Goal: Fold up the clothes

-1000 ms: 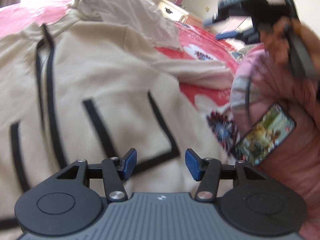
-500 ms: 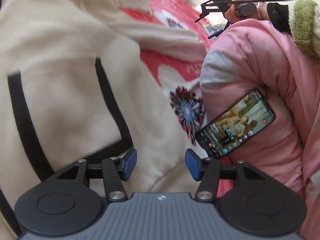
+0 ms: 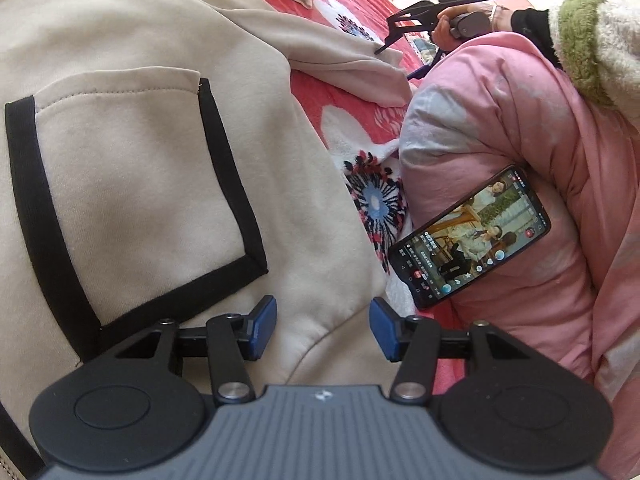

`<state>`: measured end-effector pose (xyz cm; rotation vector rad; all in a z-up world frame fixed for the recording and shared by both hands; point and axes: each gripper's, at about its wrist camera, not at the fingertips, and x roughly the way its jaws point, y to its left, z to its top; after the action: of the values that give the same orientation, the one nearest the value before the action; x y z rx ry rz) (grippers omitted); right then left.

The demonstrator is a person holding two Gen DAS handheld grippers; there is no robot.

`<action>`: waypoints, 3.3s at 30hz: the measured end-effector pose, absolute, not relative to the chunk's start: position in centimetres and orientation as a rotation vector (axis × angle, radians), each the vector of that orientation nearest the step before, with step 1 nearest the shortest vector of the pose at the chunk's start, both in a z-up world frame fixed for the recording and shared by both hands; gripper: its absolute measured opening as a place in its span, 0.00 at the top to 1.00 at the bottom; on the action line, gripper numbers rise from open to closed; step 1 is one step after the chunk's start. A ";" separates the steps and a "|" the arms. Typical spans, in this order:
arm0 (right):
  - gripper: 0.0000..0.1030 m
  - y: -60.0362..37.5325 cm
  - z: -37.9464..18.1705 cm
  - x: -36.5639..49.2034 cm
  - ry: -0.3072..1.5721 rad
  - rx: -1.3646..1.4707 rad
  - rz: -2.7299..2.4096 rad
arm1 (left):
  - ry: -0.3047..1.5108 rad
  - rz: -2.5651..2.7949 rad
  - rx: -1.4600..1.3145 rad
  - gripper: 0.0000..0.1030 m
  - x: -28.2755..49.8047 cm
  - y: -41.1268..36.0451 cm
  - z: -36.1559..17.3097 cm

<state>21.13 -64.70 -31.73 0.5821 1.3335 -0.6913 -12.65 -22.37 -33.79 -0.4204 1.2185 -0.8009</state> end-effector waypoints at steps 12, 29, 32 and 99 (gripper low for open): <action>0.98 -62.1 -27.9 20.5 1.126 0.506 -0.557 | 1.163 -0.769 -0.384 0.49 -13.3 -22.3 -33.4; 0.98 -48.5 -7.2 7.3 0.653 0.477 0.402 | 1.061 -0.570 -0.545 0.51 -17.4 -17.0 -30.1; 0.98 -45.5 -5.3 1.2 0.638 0.401 0.606 | 1.034 -0.467 -0.608 0.51 -19.2 -12.9 -28.8; 0.55 -38.5 -33.6 -17.5 1.095 1.050 0.494 | 1.088 -0.136 -0.808 0.94 -19.2 1.8 -28.6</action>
<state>-17.50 -38.55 -33.64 1.0497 1.0948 0.4936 -19.16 1.76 -28.65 -0.8080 1.0879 -0.1359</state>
